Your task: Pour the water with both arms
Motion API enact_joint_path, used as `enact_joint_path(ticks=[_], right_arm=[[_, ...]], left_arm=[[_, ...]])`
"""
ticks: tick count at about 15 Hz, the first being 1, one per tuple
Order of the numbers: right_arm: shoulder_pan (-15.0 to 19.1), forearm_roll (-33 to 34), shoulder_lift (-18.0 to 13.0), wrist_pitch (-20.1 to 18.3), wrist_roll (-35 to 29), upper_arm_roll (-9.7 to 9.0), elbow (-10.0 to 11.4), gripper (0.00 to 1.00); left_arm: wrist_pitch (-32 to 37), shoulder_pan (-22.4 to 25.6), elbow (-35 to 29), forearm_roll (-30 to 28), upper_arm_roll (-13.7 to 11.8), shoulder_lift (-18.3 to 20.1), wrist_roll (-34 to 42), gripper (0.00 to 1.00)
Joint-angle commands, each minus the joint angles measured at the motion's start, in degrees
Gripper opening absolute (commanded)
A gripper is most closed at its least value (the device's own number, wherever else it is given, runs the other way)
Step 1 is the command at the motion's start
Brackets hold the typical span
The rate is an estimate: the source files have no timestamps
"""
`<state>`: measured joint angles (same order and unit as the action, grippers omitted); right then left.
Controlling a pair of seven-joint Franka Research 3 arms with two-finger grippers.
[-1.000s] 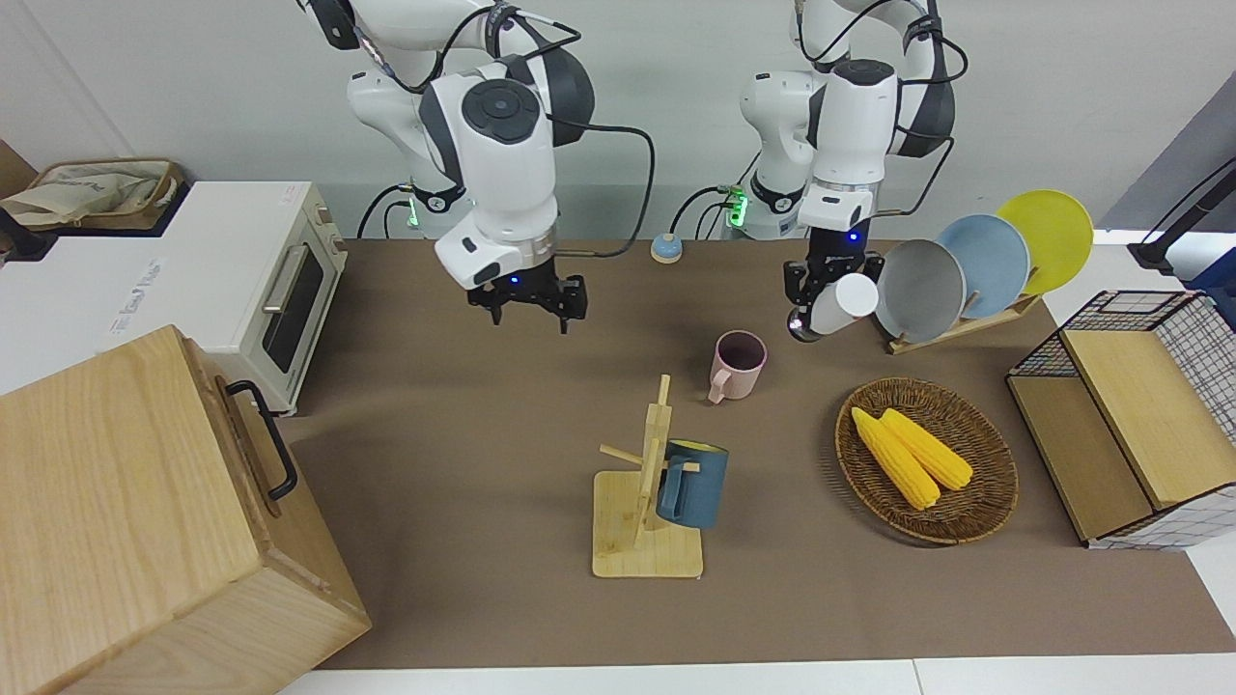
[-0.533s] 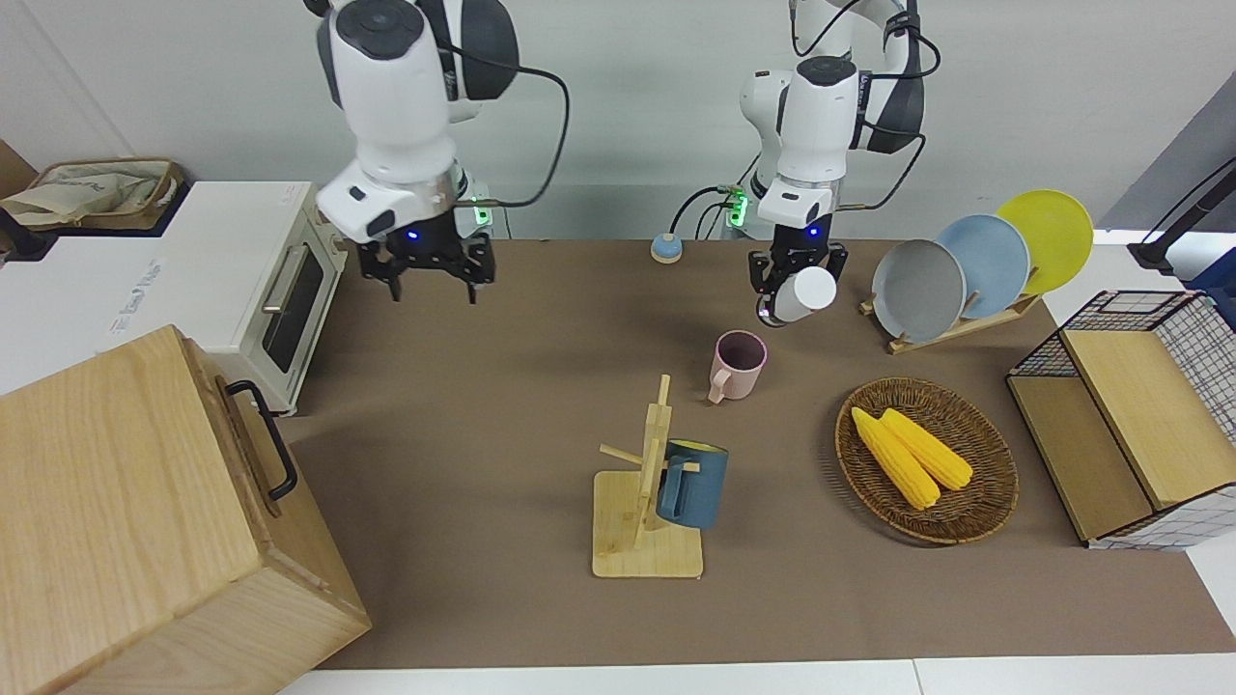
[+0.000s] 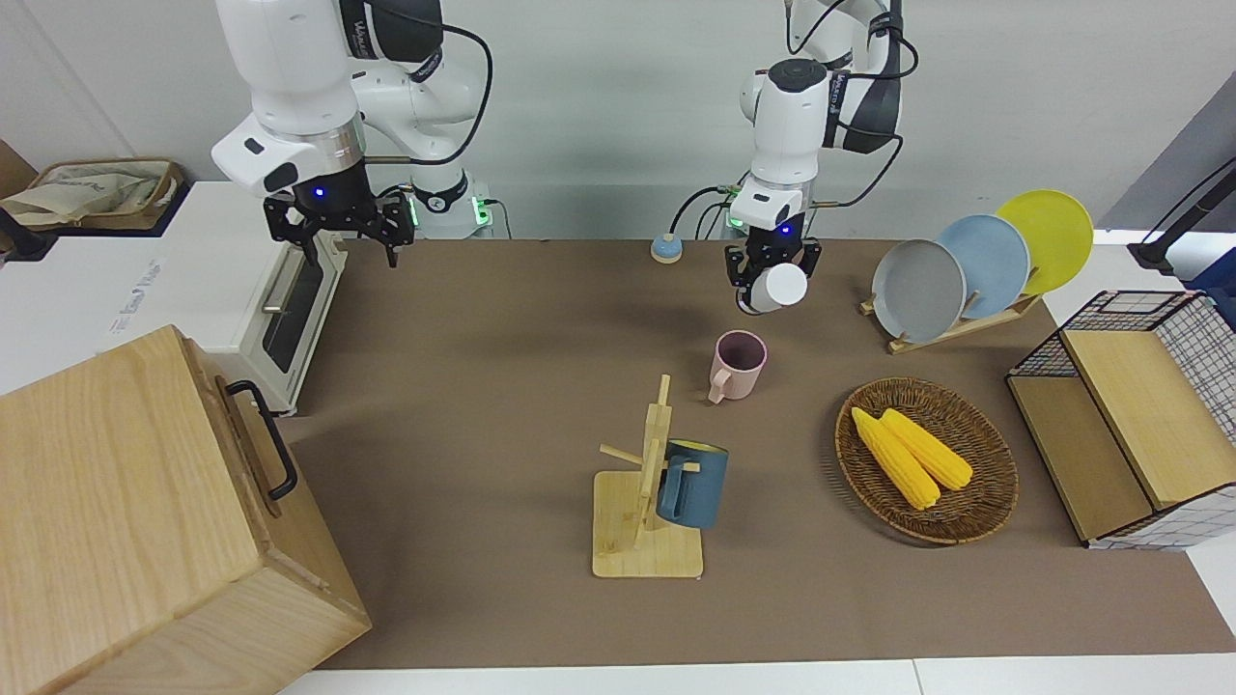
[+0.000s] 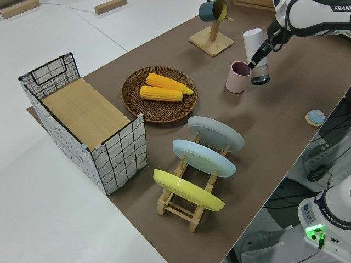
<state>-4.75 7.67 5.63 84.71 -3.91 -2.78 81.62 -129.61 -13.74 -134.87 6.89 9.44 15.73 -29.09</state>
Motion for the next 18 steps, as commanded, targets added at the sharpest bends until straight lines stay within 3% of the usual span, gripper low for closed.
enact_joint_path(ticks=[1,6,13,18], right_arm=[[0.5,0.2,-4.0,-0.2,3.6,0.49,3.7,0.990],[3.4,-0.5,-6.8,-1.0,9.3,0.84,4.6,0.990],[3.4,-4.6,-9.2,-2.7,9.5,3.39,5.3,0.990],[3.3,-7.5,-9.1,-2.3,8.9,3.48,4.8,0.990]], left_arm=[[2.7,-2.1,-0.9,-1.4,-0.7,2.2,-0.7,0.00],[4.3,-3.0,-0.8,-2.6,-0.4,0.4,-0.7,0.00],[8.3,-3.5,1.9,-2.8,-0.3,-3.0,0.6,0.00],[14.0,-3.5,7.3,-2.8,-0.3,-7.8,0.8,0.00]])
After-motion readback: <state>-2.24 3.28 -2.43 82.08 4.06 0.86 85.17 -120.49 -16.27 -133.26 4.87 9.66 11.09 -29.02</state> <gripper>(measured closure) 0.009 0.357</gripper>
